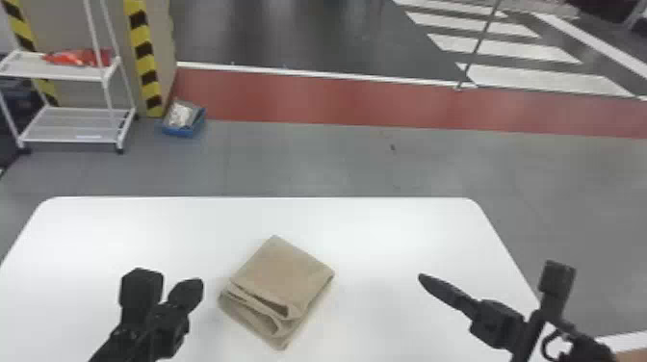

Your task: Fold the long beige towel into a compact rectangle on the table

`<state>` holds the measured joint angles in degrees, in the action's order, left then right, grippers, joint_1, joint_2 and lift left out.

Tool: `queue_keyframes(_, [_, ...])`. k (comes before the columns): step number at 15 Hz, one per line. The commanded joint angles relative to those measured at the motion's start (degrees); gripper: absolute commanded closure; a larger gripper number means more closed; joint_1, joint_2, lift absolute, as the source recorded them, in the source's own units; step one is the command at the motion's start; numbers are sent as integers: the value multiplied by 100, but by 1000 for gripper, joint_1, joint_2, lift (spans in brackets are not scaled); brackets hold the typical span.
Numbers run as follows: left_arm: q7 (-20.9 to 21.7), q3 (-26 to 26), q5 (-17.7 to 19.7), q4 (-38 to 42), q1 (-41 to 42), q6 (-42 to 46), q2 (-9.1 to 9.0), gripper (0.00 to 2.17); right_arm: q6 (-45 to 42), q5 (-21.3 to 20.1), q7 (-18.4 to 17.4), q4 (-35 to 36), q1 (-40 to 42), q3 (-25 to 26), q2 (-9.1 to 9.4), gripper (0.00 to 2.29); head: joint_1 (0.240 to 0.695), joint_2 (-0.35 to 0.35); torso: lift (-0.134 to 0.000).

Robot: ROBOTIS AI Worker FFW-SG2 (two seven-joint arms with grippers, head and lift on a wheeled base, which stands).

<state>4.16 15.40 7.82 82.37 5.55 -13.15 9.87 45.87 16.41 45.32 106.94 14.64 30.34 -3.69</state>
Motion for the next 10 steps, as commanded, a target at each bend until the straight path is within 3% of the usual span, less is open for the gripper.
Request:
queue_keyframes(1, [6,148,9,-380,-247,-35,-108,1821,-443,196,91,345,259,-10,71,1649,695,-228,0])
queue_keyframes(4, [6,183,0,-740,-458,-35,-222,1821,-689,381,214,468,338,-46,141,1649,695,-233,0])
queue_keyframes(8, [155,192,88,-740,-476,-35,-222,1821,-777,293,223,117,57,-89,141,1649,695,-231,0])
queue_keyframes(10, [243,192,141,-740,-476,-35,-231,1825,-285,416,214,117,-49,-98,141,1649,695,-234,0])
